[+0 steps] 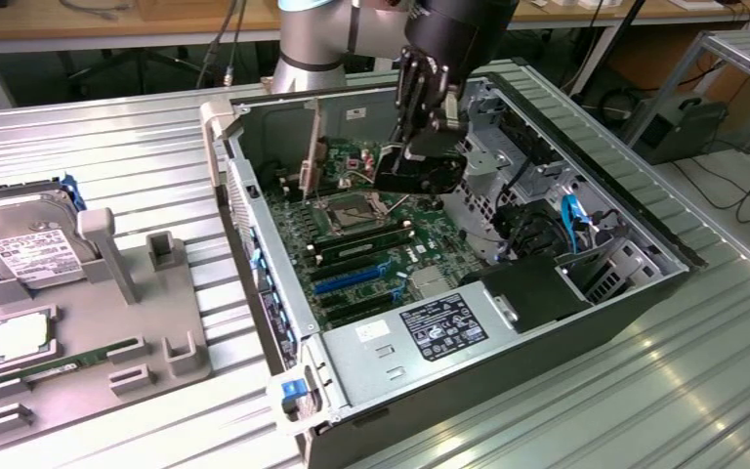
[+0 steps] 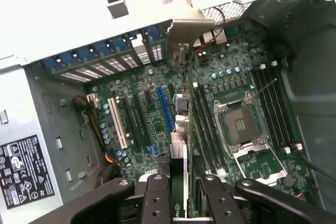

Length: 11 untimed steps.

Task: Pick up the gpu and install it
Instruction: 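Insert the gpu into the slot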

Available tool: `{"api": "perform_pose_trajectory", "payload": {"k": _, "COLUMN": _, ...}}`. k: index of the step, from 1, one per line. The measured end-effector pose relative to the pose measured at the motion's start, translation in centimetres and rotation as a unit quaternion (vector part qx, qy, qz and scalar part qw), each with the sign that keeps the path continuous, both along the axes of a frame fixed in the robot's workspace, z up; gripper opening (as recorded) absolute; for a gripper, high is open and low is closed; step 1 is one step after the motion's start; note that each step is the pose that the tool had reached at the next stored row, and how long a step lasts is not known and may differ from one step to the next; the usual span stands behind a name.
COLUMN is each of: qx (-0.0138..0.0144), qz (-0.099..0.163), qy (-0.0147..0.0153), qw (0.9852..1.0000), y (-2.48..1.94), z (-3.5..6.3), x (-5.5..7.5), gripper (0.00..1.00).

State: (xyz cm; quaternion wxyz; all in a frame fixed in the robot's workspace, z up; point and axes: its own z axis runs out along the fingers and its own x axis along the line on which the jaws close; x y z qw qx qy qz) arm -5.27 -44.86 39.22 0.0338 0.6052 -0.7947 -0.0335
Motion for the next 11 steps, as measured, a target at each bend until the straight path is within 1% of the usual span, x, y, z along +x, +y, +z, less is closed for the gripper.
{"api": "perform_pose_trajectory", "payload": {"k": 2, "qx": 0.0001, "qz": 0.018, "qy": 0.0, "qw": 0.9998, "y": 0.0, "z": -0.02, "x": 0.0, "gripper": 0.26}}
{"api": "perform_pose_trajectory", "payload": {"k": 4, "qx": 0.0002, "qz": 0.037, "qy": -0.0001, "qw": 0.9993, "y": 0.0, "z": -0.04, "x": 0.0, "gripper": 0.26}}
{"api": "perform_pose_trajectory", "payload": {"k": 6, "qx": 0.0002, "qz": 0.053, "qy": -0.0013, "qw": 0.9986, "y": 0.0, "z": -0.07, "x": -0.01, "gripper": 0.26}}
{"api": "perform_pose_trajectory", "payload": {"k": 7, "qx": 0.0001, "qz": 0.063, "qy": -0.0025, "qw": 0.998, "y": 0.0, "z": -0.09, "x": -0.01, "gripper": 0.26}}
{"api": "perform_pose_trajectory", "payload": {"k": 8, "qx": 0.0001, "qz": 0.077, "qy": -0.0039, "qw": 0.997, "y": 0.0, "z": -0.13, "x": 0.0, "gripper": 0.26}}
{"api": "perform_pose_trajectory", "payload": {"k": 9, "qx": 0.0, "qz": 0.083, "qy": -0.0041, "qw": 0.9965, "y": 0.0, "z": -0.17, "x": 0.0, "gripper": 0.26}}
{"api": "perform_pose_trajectory", "payload": {"k": 11, "qx": 0.0, "qz": 0.099, "qy": -0.0046, "qw": 0.9951, "y": 0.0, "z": -0.28, "x": 0.0, "gripper": 0.26}}
